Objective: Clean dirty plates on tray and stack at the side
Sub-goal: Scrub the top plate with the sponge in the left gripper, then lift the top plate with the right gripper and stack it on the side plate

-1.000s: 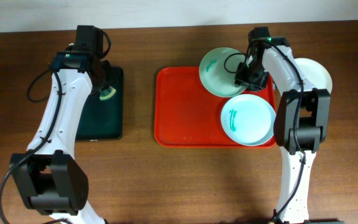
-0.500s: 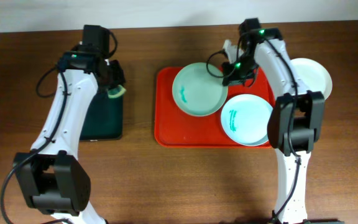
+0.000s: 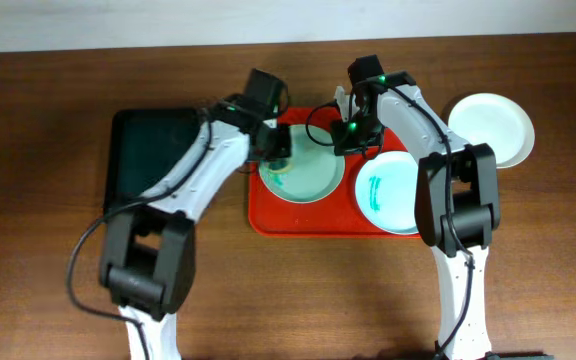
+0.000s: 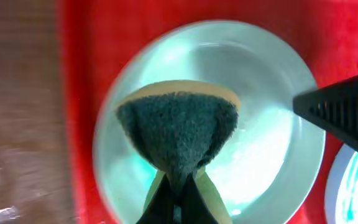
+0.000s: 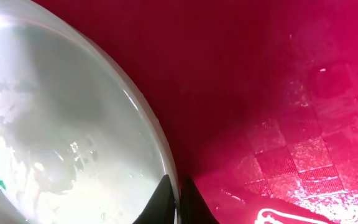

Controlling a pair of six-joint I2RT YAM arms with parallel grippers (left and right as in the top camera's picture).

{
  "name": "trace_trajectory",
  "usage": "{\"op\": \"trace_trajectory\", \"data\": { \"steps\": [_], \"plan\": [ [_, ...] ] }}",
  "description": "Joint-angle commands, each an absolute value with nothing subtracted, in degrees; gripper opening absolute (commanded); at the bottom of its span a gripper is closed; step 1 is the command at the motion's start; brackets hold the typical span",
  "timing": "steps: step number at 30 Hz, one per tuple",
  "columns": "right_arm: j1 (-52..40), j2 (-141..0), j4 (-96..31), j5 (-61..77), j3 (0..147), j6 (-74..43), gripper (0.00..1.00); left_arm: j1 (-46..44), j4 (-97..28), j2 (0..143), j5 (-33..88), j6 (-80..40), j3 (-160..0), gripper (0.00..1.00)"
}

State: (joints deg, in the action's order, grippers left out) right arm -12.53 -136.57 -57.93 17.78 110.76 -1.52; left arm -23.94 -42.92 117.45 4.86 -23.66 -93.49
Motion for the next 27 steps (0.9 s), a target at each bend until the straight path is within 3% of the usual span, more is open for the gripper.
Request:
{"op": "trace_trajectory", "data": {
  "steps": [1,6,11,13,14,18,19,27],
  "plan": [
    [-13.17,-137.34,-58.41,14.76,108.90,-8.01,0.04,-26.02,-36.88,121.95,6.83,-28.91,-93.08,0.00],
    [-13.17,-137.34,-57.95,14.74,108.90,-8.05,0.04,-26.74,-34.46,127.79,4.36,-28.86,-93.03,0.00],
    [-13.17,-137.34,-57.95,14.72,108.90,-8.03,0.04,-26.68,-44.80,128.25,-24.86,-28.64,-94.24,0.00],
    [-13.17,-137.34,-57.41,14.72,108.90,-8.03,0.04,-26.70,-49.45,128.25,-26.17,-28.67,-98.15,0.00],
    [-13.17,-137.34,-57.39,14.72,108.90,-8.01,0.05,-26.74,-51.24,128.25,-24.67,-28.67,-100.40,0.00],
    [-13.17,-137.34,-57.25,14.72,108.90,-8.03,0.04,-26.85,-50.74,128.68,16.05,-22.39,-105.03,0.00],
    [-13.17,-137.34,-56.99,14.72,108.90,-8.03,0.05,-27.20,-51.75,129.56,19.03,-21.41,-104.99,0.00],
    [-13.17,-137.34,-56.95,14.74,108.90,-7.99,0.04,-27.20,-61.08,133.69,-21.23,-21.37,-106.21,0.00]
  ]
}}
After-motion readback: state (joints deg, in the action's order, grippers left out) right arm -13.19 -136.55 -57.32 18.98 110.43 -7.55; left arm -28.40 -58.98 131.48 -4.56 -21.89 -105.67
